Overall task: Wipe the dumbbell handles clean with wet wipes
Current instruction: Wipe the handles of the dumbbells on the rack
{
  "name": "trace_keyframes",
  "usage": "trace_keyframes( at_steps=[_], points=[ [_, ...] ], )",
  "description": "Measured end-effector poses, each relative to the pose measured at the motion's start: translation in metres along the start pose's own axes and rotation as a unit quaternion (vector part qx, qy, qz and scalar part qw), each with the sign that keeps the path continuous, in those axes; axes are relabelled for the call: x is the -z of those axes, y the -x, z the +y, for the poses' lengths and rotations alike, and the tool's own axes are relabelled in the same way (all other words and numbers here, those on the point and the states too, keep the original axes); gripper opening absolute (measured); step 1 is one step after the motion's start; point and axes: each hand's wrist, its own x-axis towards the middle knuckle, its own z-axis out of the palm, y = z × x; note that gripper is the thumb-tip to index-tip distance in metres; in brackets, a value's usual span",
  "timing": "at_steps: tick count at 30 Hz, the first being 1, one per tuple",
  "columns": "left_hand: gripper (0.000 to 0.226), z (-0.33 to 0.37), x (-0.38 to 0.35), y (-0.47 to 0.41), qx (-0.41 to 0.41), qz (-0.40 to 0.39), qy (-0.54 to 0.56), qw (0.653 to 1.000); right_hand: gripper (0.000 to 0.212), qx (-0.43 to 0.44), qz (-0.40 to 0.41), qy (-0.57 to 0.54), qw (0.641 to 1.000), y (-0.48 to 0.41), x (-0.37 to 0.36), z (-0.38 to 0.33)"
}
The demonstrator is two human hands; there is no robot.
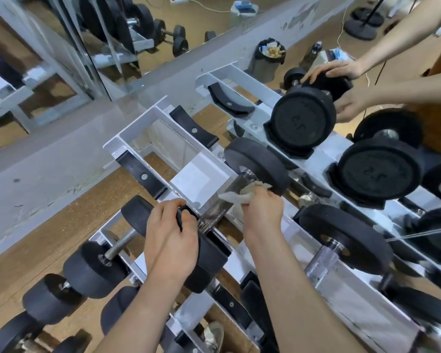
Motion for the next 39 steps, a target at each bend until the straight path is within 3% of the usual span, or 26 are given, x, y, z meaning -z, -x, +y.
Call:
trace_keyframes(
  at_steps=[3,6,9,11,13,16,19,22,25,27,29,32,35,37,39],
  points=[
    [0.04,0.001,-0.003,0.001,-0.022,0.018,-0.006,1.0,0.033,-0.007,-0.007,0.041,0.999,-0.001,-0.019,0.001],
    [0.046,0.001,-0.003,0.001,-0.013,0.022,-0.001,1.0,0.025,0.034,-0.086,0.17,0.981,0.013,-0.01,0.032],
    [0.046,0.002,-0.004,0.001,-0.002,0.011,0.001,1.0,0.026,0.09,-0.184,0.327,0.923,0.028,0.008,0.058],
    [0.039,0.002,-0.002,0.001,0.004,0.002,-0.002,1.0,0.028,0.131,-0.244,0.445,0.852,0.029,0.016,0.051],
    [0.031,0.003,-0.001,0.0,0.009,-0.007,-0.009,1.0,0.037,0.157,-0.25,0.502,0.813,0.02,0.022,0.033],
    [0.032,0.004,0.001,0.0,0.021,-0.02,-0.009,1.0,0.032,0.206,-0.169,0.501,0.824,0.013,0.02,0.019],
    [0.031,0.004,0.002,-0.001,0.019,-0.025,-0.006,0.999,0.02,0.203,-0.222,0.512,0.804,0.025,0.016,0.033],
    [0.031,0.004,0.002,-0.002,0.016,-0.03,-0.009,0.999,0.019,0.159,-0.293,0.481,0.811,0.023,0.025,0.028],
    [0.034,0.006,0.004,-0.003,0.0,-0.041,-0.044,0.998,0.033,0.159,-0.28,0.383,0.866,0.027,0.023,0.025],
    [0.038,0.005,0.007,0.002,-0.071,-0.042,-0.109,0.991,0.048,0.18,-0.249,0.346,0.886,0.038,0.015,0.035],
    [0.044,0.002,0.011,0.016,-0.16,-0.053,-0.163,0.972,0.052,0.189,-0.264,0.363,0.873,0.044,0.015,0.042],
    [0.041,0.002,0.022,0.04,-0.2,-0.08,-0.188,0.958,0.035,0.165,-0.292,0.429,0.839,0.04,0.04,0.024],
    [0.019,0.018,0.033,0.062,-0.257,-0.081,-0.172,0.948,0.021,0.098,-0.303,0.306,0.897,0.051,0.076,0.003],
    [0.015,0.04,0.04,0.079,-0.235,-0.095,-0.104,0.962,0.015,0.051,-0.297,0.171,0.938,0.07,0.098,-0.006],
    [0.014,0.063,0.045,0.097,-0.11,-0.112,0.026,0.987,0.015,0.006,-0.27,0.067,0.961,0.084,0.121,-0.008]
  ],
)
